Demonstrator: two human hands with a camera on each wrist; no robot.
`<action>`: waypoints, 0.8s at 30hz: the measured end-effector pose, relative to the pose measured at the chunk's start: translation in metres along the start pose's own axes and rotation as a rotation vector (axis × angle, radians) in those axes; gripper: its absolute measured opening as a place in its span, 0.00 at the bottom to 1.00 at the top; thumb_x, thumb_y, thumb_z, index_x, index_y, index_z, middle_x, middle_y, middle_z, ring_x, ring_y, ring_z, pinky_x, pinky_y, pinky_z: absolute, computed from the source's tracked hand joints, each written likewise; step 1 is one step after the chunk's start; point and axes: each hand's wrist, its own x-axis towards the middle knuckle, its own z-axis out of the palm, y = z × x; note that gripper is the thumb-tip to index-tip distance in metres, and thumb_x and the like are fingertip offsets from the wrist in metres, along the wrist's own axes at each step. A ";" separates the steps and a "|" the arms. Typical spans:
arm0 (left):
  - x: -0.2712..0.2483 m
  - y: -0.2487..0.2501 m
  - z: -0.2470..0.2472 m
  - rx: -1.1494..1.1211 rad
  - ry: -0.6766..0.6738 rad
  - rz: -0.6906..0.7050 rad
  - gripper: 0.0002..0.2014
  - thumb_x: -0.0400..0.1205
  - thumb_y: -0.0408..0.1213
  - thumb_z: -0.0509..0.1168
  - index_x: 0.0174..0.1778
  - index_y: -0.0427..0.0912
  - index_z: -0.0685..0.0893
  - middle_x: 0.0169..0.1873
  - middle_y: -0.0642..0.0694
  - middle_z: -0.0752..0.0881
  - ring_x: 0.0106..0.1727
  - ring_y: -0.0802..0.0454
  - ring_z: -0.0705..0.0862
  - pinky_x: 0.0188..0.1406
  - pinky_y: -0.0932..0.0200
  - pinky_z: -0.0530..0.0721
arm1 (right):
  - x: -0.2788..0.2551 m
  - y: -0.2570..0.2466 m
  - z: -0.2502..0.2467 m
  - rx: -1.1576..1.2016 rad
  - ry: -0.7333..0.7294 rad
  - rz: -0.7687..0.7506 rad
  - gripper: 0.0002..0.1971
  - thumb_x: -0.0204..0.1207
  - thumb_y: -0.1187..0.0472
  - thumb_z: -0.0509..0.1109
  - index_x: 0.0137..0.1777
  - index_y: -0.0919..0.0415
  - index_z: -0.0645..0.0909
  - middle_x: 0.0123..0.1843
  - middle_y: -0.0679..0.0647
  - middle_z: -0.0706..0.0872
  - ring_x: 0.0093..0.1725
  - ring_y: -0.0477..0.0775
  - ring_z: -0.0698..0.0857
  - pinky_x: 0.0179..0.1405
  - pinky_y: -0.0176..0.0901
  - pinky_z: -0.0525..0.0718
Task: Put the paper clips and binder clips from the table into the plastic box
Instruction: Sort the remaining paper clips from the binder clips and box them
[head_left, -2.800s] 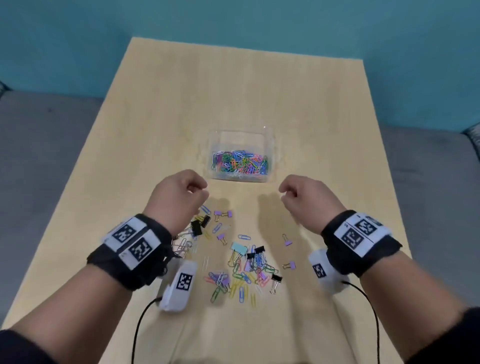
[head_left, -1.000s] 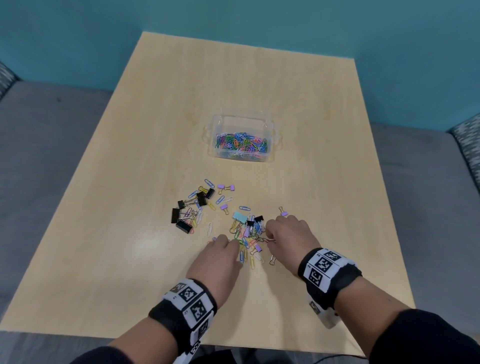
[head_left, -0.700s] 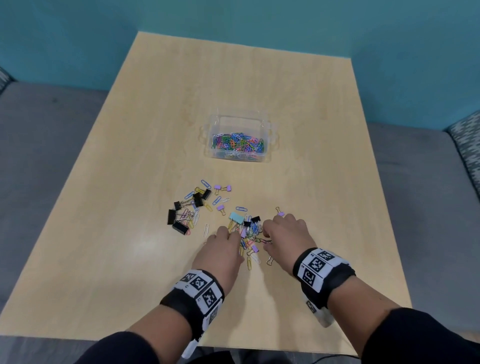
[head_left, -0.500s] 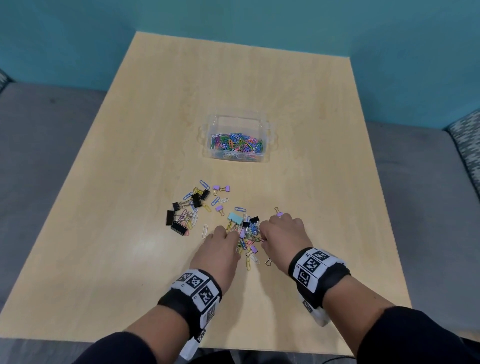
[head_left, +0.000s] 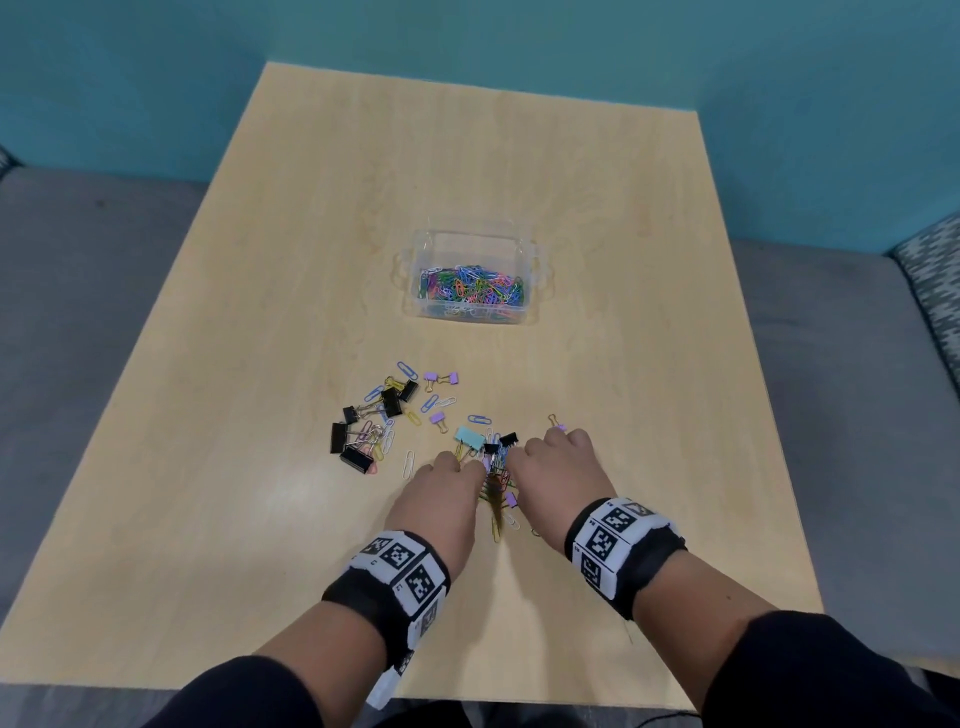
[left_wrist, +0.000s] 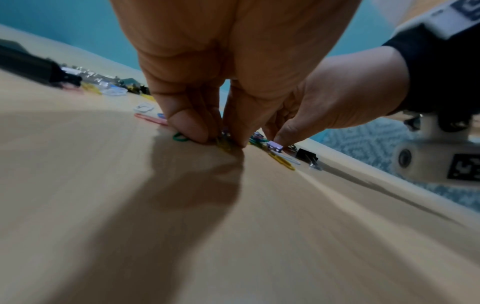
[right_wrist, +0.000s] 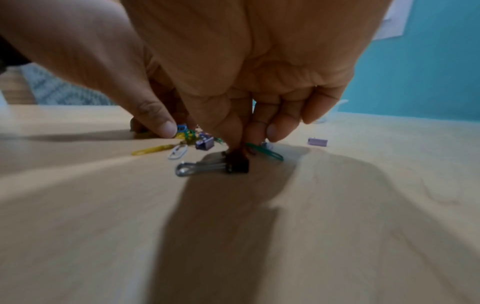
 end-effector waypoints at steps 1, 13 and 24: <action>-0.001 0.001 -0.001 0.028 -0.015 0.011 0.11 0.79 0.30 0.59 0.55 0.45 0.72 0.50 0.43 0.74 0.44 0.45 0.72 0.34 0.54 0.67 | 0.000 -0.001 -0.001 -0.022 -0.027 -0.015 0.10 0.64 0.65 0.67 0.39 0.53 0.69 0.36 0.52 0.80 0.43 0.60 0.77 0.45 0.53 0.68; -0.005 0.006 -0.016 0.071 -0.113 0.019 0.19 0.73 0.22 0.57 0.59 0.41 0.73 0.55 0.41 0.71 0.48 0.41 0.78 0.37 0.53 0.70 | -0.007 -0.007 -0.009 -0.041 -0.056 0.023 0.17 0.64 0.71 0.62 0.53 0.58 0.70 0.49 0.57 0.80 0.49 0.61 0.77 0.50 0.55 0.68; -0.004 0.005 -0.011 0.086 -0.129 0.020 0.17 0.74 0.24 0.58 0.58 0.41 0.73 0.56 0.41 0.72 0.52 0.42 0.77 0.40 0.54 0.70 | -0.005 -0.013 -0.002 -0.045 -0.035 -0.008 0.23 0.55 0.73 0.58 0.53 0.60 0.74 0.46 0.60 0.78 0.43 0.61 0.80 0.39 0.51 0.65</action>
